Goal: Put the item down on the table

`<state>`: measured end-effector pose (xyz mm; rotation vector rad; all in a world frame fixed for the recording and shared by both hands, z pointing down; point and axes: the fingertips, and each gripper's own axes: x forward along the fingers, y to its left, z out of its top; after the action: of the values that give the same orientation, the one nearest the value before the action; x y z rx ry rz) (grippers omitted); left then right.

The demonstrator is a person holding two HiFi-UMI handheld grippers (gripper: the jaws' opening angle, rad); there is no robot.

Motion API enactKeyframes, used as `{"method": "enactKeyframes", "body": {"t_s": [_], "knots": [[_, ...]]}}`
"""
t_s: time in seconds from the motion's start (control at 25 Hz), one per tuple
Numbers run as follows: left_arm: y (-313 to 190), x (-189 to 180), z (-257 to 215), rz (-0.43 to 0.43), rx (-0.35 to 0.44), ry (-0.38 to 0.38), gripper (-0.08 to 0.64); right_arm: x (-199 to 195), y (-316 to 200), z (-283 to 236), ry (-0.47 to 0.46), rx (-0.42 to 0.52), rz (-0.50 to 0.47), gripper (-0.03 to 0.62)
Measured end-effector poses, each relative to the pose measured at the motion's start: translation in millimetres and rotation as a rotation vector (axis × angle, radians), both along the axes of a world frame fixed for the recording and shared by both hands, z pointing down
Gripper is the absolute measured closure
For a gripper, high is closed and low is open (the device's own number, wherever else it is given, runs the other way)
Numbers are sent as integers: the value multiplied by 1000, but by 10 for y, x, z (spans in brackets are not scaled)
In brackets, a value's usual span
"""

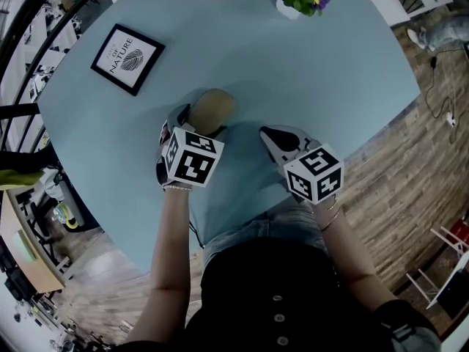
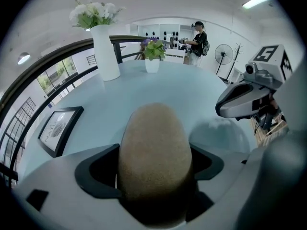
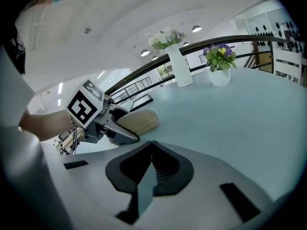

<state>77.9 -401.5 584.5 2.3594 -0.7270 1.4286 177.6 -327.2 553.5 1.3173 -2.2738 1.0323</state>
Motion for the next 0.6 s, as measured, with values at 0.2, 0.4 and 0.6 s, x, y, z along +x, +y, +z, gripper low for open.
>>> {"method": "enactKeyframes", "body": {"t_s": [0.2,0.4,0.6], "knots": [[-4,24,-98,3,35,25,138,9,42,-58,6,12,2,588],[29,40,-235,-6,31,75,140,-8,66,-114,6,22,-10,587],[8,16,-435,-41,77,117,140,-47,83,-211,7,40,-28,586]]}}
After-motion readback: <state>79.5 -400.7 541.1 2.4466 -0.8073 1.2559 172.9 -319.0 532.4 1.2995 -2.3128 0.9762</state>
